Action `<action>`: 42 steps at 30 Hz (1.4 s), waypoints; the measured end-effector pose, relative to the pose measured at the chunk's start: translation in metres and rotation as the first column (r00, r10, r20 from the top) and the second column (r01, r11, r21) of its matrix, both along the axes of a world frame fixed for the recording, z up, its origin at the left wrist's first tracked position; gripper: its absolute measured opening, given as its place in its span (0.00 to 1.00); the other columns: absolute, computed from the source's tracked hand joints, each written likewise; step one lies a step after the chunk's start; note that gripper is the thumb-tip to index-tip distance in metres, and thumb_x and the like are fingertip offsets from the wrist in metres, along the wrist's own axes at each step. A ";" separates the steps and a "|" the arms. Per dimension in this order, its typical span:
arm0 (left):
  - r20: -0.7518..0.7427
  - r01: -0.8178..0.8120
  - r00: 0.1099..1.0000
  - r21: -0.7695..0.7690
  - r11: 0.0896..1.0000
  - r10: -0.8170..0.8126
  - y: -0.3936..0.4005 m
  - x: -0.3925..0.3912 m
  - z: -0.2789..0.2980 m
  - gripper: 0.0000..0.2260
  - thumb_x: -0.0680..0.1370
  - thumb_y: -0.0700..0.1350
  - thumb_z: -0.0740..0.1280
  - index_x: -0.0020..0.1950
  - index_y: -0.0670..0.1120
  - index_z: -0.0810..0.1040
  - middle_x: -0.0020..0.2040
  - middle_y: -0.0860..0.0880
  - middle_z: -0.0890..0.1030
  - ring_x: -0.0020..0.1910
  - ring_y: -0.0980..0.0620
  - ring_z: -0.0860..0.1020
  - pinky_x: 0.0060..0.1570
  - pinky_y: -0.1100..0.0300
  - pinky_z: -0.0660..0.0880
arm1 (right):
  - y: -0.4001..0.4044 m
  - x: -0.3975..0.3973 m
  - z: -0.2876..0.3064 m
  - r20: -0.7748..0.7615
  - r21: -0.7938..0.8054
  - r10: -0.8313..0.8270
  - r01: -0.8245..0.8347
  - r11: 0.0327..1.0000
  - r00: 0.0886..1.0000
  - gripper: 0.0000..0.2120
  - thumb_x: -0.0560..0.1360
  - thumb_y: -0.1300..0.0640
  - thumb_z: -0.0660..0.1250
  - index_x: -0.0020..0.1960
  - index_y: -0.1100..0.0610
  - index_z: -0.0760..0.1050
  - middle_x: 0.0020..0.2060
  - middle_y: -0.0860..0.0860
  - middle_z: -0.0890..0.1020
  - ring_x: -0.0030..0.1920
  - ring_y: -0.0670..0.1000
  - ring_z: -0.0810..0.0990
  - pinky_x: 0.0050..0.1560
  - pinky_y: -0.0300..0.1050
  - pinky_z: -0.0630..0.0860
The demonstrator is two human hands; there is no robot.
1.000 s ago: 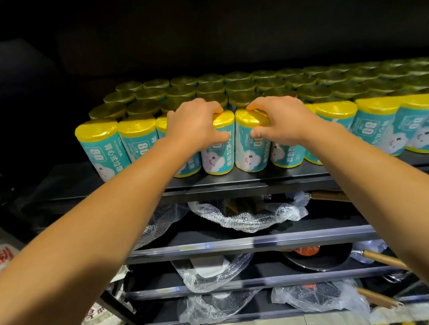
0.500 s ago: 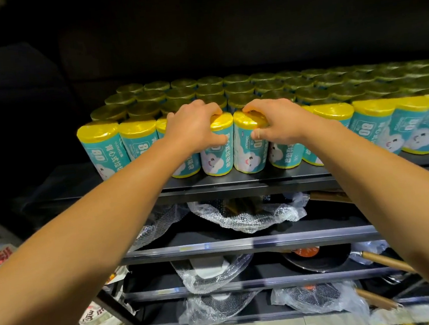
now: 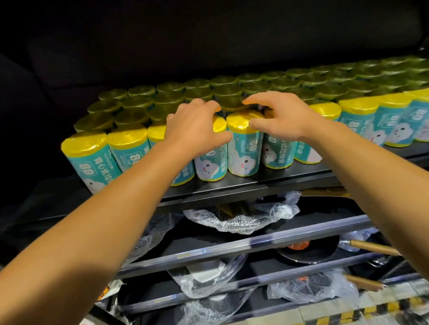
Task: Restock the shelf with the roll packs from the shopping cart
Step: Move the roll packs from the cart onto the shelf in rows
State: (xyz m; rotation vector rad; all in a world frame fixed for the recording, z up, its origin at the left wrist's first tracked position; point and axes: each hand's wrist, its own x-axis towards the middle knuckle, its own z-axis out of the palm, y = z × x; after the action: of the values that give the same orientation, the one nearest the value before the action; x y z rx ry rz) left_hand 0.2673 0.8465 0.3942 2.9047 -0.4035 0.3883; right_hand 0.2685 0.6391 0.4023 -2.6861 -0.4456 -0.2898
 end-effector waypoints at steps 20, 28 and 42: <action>-0.003 -0.122 0.992 0.043 0.992 0.122 -0.068 0.003 -0.010 0.29 0.73 0.64 0.69 0.72 0.57 0.71 0.63 0.49 0.76 0.63 0.42 0.68 0.56 0.48 0.71 | -0.086 0.029 -0.011 -0.060 -0.259 0.119 -0.130 0.957 0.991 0.30 0.77 0.41 0.68 0.76 0.47 0.68 0.70 0.49 0.76 0.69 0.57 0.73 0.67 0.62 0.71; 0.017 -0.131 0.991 0.007 0.991 0.131 -0.089 -0.001 -0.005 0.33 0.72 0.63 0.71 0.74 0.55 0.68 0.68 0.47 0.73 0.67 0.42 0.68 0.62 0.44 0.72 | -0.098 0.032 -0.009 -0.104 -0.277 0.208 -0.229 0.933 0.973 0.30 0.78 0.43 0.66 0.78 0.42 0.63 0.76 0.46 0.69 0.74 0.58 0.66 0.71 0.65 0.65; 0.041 -0.087 0.996 0.037 0.996 0.085 -0.133 0.009 -0.017 0.32 0.72 0.67 0.69 0.74 0.61 0.68 0.69 0.51 0.73 0.68 0.43 0.68 0.63 0.43 0.67 | -0.154 0.021 -0.008 0.081 -0.008 -0.057 0.058 0.998 0.995 0.19 0.81 0.55 0.59 0.69 0.52 0.76 0.67 0.53 0.78 0.69 0.57 0.73 0.67 0.49 0.68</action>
State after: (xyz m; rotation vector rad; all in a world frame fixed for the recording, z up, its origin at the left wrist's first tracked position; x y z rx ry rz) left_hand 0.2761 0.7131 0.3772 2.9641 -0.2954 0.4558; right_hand 0.2893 0.4849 0.3948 -2.7075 -0.3953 -0.4154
